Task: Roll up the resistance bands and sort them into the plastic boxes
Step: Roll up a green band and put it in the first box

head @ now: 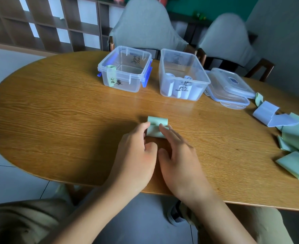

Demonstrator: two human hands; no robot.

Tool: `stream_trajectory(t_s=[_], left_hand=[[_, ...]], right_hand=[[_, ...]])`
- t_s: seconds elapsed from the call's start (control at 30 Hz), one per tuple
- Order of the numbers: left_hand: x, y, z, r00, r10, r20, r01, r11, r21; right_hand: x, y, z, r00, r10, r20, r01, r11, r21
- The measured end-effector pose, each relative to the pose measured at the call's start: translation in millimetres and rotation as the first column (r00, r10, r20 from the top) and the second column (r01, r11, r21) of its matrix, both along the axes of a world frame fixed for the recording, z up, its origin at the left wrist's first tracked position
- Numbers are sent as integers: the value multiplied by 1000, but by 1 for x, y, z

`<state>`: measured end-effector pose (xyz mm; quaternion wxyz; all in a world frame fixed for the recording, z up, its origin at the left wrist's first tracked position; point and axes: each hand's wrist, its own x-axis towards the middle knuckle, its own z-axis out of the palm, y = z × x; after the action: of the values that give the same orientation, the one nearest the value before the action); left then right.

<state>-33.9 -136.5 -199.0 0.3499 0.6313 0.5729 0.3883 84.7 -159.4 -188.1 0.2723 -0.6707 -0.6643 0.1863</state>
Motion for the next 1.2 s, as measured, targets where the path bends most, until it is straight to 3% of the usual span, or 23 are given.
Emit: stream_trajectory(t_s=[0.1, 0.27, 0.43, 0.63, 0.87, 1.2], left_hand=[[-2, 3, -2, 969, 29, -245, 14, 985, 172], [-7, 9, -1, 903, 127, -411, 33, 932, 361], [-8, 11, 1, 804, 44, -593, 159, 945, 285], [-11, 23, 4, 794, 16, -608, 148, 965, 218], [-7, 40, -3, 790, 48, -611, 135, 959, 250], [-12, 61, -7, 873, 51, -486, 129, 935, 330]], right_hand=[[-3, 5, -3, 994, -33, 104, 35, 999, -19], [-3, 14, -5, 979, -54, 198, 54, 999, 3], [-1, 30, -5, 981, -59, 185, 59, 998, 3], [3, 36, -14, 982, -29, 187, 17, 998, 66], [17, 30, -18, 986, 0, 164, -37, 974, 223], [29, 63, -21, 980, 28, 196, -76, 967, 243]])
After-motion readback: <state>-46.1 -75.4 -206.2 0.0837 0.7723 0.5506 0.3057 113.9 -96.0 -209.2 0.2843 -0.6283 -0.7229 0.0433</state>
